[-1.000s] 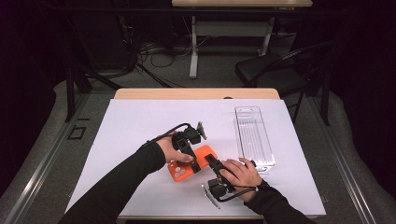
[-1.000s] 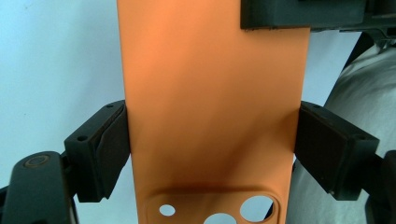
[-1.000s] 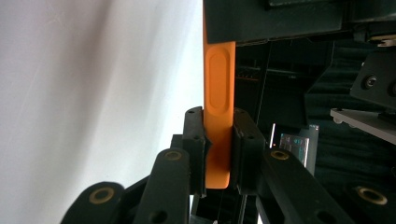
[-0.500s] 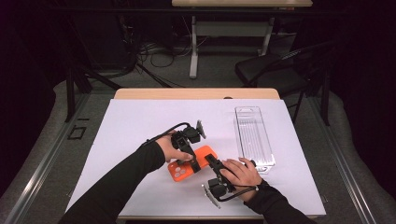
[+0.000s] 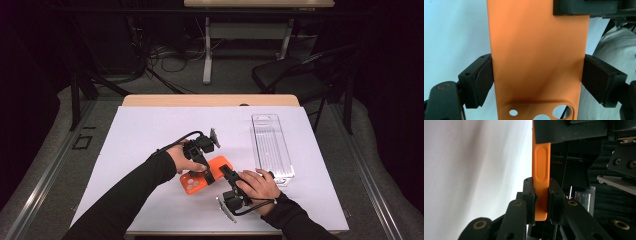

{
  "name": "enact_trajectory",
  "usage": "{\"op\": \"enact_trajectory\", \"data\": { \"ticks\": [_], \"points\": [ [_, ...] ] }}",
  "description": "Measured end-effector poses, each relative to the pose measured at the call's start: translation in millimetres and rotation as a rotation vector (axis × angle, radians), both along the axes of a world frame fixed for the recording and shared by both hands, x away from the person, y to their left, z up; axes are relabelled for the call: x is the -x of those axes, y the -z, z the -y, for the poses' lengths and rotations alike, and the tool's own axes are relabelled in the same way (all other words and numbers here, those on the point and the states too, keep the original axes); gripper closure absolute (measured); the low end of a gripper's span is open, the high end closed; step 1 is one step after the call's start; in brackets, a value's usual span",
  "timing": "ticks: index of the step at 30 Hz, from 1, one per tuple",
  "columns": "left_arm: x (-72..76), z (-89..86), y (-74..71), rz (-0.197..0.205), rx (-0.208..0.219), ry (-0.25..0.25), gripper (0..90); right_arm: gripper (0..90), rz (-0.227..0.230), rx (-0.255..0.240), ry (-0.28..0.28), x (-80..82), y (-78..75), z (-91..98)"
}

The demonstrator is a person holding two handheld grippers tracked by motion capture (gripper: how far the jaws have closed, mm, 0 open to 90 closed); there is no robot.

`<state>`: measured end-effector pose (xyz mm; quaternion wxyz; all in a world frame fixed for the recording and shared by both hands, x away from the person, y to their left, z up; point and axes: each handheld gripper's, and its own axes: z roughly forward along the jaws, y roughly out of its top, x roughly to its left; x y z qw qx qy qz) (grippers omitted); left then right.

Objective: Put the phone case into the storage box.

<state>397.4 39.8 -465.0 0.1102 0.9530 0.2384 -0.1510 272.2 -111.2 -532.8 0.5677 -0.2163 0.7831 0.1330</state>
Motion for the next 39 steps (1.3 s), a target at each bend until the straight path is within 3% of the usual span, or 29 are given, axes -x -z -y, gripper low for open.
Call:
{"op": "enact_trajectory", "data": {
  "ticks": [22,39],
  "points": [
    [-0.2,-3.1,-1.3,0.001,0.023,-0.009,15.6,80.3,-0.004,-0.03,-0.002,-1.1,-1.4,1.2],
    [0.9,-4.4,-3.8,0.027,0.039,-0.013,15.4,80.5,-0.014,-0.028,0.001,-0.6,-1.3,1.1]
  ]
}}
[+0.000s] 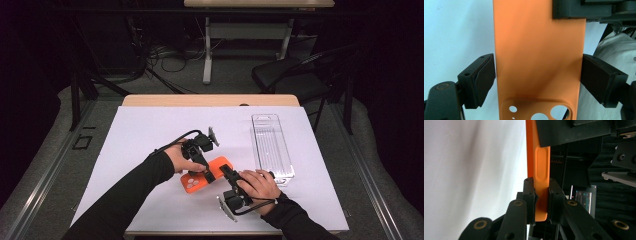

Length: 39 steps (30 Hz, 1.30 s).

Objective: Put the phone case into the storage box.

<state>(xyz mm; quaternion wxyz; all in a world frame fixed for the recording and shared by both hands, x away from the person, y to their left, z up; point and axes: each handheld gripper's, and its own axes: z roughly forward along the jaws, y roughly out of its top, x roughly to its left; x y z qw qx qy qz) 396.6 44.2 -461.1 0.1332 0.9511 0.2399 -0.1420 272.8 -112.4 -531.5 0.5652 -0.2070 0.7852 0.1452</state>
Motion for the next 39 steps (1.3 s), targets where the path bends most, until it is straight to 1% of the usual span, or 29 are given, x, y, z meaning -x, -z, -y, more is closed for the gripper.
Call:
{"op": "enact_trajectory", "data": {
  "ticks": [5,10,13,15,17,21,30,33,39],
  "points": [
    [0.1,-2.0,-1.9,0.004,0.0,-0.004,15.5,80.5,-0.005,-0.002,0.002,-0.2,0.1,0.1],
    [1.5,-3.7,-3.7,0.009,0.013,-0.011,15.8,80.5,-0.006,-0.006,0.003,-0.3,-0.8,0.2],
    [2.0,-4.5,-5.1,0.013,0.015,-0.006,16.0,80.5,-0.005,-0.003,0.006,-0.4,-1.0,0.3],
    [2.3,-5.4,-6.2,0.014,0.02,-0.017,16.0,80.5,-0.009,0.006,0.01,-1.0,0.0,0.9],
    [1.8,-6.7,-7.1,0.017,0.021,-0.014,16.0,80.5,-0.015,0.003,0.013,-1.2,0.4,1.4],
    [1.9,-9.9,-8.8,0.021,0.025,-0.024,16.0,80.5,-0.013,0.004,0.016,-1.5,-1.0,2.0],
    [2.4,-20.8,-14.0,0.032,0.03,-0.043,16.4,80.5,-0.016,0.004,0.03,-1.8,-1.3,4.4],
    [2.5,-24.9,-15.0,0.035,0.032,-0.049,16.5,80.4,-0.017,0.002,0.026,-2.4,-1.5,4.8],
    [0.7,-35.1,-17.0,0.041,0.049,-0.065,18.0,80.4,-0.02,0.002,0.03,-2.7,-3.4,6.5]
  ]
}}
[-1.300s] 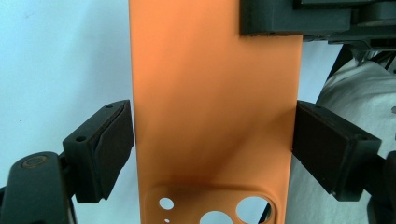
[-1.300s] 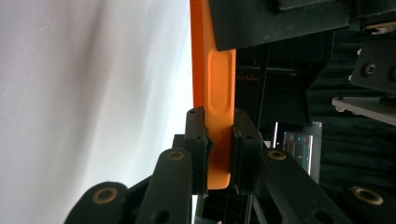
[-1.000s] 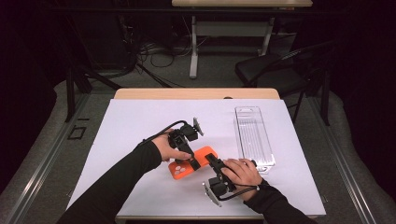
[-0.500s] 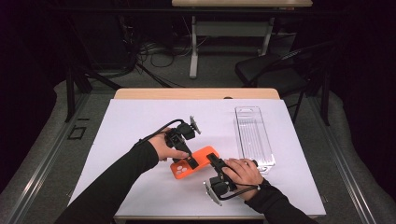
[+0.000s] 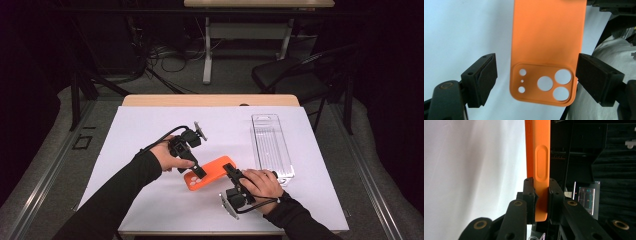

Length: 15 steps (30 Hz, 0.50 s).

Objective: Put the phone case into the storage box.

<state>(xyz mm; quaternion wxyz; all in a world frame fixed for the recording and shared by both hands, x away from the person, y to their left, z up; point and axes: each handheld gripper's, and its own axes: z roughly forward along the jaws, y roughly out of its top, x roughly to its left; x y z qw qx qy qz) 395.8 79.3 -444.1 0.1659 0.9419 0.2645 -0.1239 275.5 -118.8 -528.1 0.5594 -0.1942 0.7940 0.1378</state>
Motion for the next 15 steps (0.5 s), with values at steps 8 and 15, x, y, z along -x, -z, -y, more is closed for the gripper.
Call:
{"op": "enact_trajectory", "data": {
  "ticks": [8,15],
  "points": [
    [-1.9,-13.1,1.1,0.01,0.007,-0.038,19.8,80.4,-0.024,-0.011,0.016,-0.1,-2.0,3.8],
    [-2.9,-21.2,-0.7,0.021,0.012,-0.06,21.6,80.4,-0.032,-0.02,0.019,0.6,-4.3,7.2]
  ]
}}
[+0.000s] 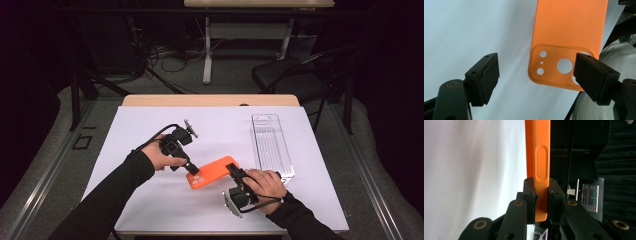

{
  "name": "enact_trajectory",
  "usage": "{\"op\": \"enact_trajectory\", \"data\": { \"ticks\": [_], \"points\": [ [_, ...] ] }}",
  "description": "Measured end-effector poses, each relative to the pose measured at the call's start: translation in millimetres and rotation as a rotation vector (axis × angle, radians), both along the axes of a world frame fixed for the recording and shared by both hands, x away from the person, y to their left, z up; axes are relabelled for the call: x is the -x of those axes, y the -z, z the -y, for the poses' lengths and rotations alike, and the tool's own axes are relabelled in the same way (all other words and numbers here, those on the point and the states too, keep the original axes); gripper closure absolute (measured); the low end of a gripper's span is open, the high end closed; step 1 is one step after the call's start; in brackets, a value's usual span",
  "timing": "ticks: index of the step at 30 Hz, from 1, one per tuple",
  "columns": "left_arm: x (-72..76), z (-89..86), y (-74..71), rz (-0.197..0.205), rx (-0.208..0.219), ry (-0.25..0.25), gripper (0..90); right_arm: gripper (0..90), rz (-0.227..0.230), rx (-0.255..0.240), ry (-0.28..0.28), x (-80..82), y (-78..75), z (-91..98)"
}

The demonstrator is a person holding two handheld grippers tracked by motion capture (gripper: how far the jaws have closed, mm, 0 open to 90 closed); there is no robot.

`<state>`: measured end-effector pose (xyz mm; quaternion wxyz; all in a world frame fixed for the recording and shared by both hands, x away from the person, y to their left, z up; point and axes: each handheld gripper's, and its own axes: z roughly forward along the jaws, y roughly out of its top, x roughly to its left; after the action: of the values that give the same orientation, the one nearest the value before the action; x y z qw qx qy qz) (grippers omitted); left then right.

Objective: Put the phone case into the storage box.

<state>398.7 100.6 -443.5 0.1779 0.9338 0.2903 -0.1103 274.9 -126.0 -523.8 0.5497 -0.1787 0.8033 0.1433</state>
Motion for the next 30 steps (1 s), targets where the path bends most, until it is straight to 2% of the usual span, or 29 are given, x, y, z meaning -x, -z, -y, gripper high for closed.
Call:
{"op": "enact_trajectory", "data": {
  "ticks": [7,10,13,19,30],
  "points": [
    [0.3,-3.7,-1.8,0.032,0.0,-0.005,27.6,80.4,-0.009,-0.018,0.008,0.6,-2.8,1.6],
    [1.0,-5.3,-2.2,0.05,0.007,-0.019,35.0,80.4,-0.011,-0.026,0.008,0.4,-3.5,2.3],
    [0.5,-7.8,-1.8,0.066,0.002,-0.024,40.2,80.4,-0.009,-0.029,0.01,0.8,-4.3,2.8],
    [1.2,-12.1,-0.8,0.116,-0.015,-0.036,56.2,80.4,-0.007,-0.034,0.012,0.7,-4.4,3.2],
    [2.0,-18.2,4.1,0.168,-0.021,-0.055,80.1,80.4,-0.028,-0.055,0.018,0.0,-4.9,3.8]
  ]
}}
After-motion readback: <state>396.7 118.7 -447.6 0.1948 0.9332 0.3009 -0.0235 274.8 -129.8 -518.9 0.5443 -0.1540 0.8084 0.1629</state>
